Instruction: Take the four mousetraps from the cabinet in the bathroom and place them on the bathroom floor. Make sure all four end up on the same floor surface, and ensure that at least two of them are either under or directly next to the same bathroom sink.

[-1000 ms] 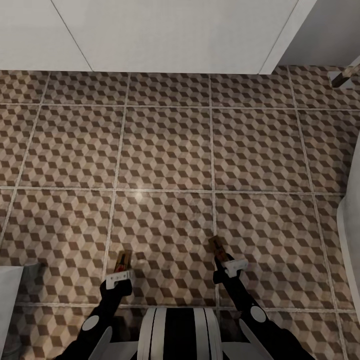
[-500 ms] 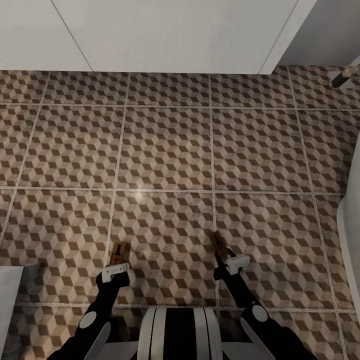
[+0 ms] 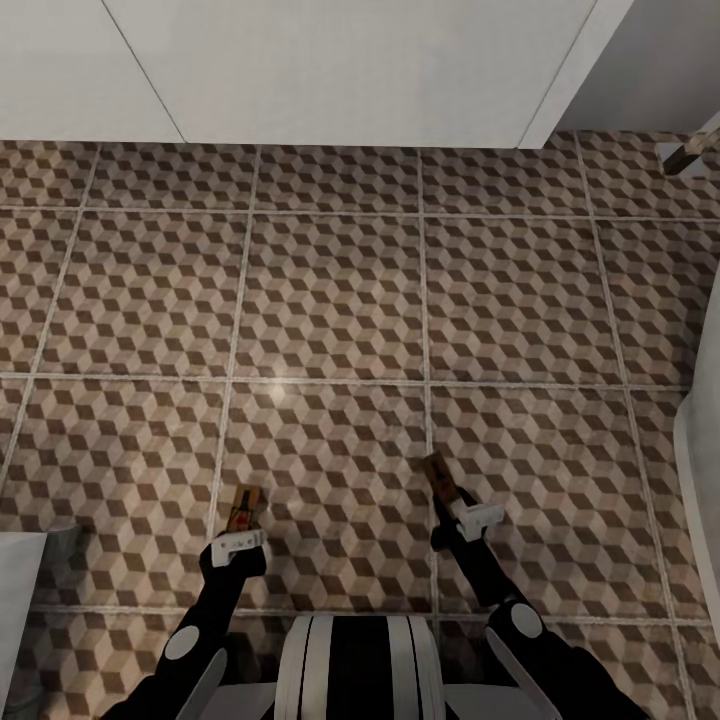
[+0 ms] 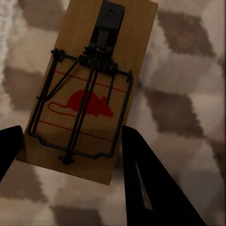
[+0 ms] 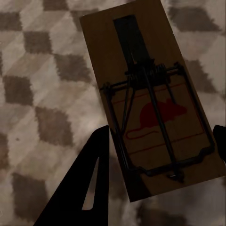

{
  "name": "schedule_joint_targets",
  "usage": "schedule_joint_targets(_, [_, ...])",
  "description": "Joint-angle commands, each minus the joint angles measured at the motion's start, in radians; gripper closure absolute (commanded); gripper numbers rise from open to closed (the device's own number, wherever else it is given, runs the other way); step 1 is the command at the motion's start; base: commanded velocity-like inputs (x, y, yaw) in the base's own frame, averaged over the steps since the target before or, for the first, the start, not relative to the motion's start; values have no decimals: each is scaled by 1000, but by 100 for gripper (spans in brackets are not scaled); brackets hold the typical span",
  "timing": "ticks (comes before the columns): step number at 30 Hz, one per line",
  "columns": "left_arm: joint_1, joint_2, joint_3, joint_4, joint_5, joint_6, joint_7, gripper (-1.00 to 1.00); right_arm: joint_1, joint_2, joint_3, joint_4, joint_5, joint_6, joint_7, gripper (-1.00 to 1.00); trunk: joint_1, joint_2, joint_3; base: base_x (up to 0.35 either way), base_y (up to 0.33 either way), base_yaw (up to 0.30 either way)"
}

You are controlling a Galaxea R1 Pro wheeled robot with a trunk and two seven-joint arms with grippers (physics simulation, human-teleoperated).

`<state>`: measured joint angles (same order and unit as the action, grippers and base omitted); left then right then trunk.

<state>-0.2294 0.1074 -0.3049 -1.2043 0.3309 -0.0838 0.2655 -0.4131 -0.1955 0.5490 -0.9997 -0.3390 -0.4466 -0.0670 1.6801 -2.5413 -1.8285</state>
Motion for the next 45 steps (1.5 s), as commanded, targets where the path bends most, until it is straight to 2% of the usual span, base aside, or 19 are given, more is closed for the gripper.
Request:
schedule_joint_targets(1, [-1,1,-7,0,8,-5,9,100,-1,-2,6,-7,-7,-4,-6,100,0,0,0,0,0,0])
schedule_joint_targets(8, [-1,1,-21,1,8,-5,9,100,-1,-10,5,-18,-7,-4,-7,100,0,0,0,0,0,0])
schedule_joint_targets(35, [-1,0,-24,6,8,-5,9,100,-1,-15,6,-17,-9,2,-8,100,0,0,0,0,0,0])
schedule_joint_targets(45, [-1,0,-55,11,8,-5,9,100,-1,-15,6,-17,-8,9,-9,100,0,0,0,0,0,0])
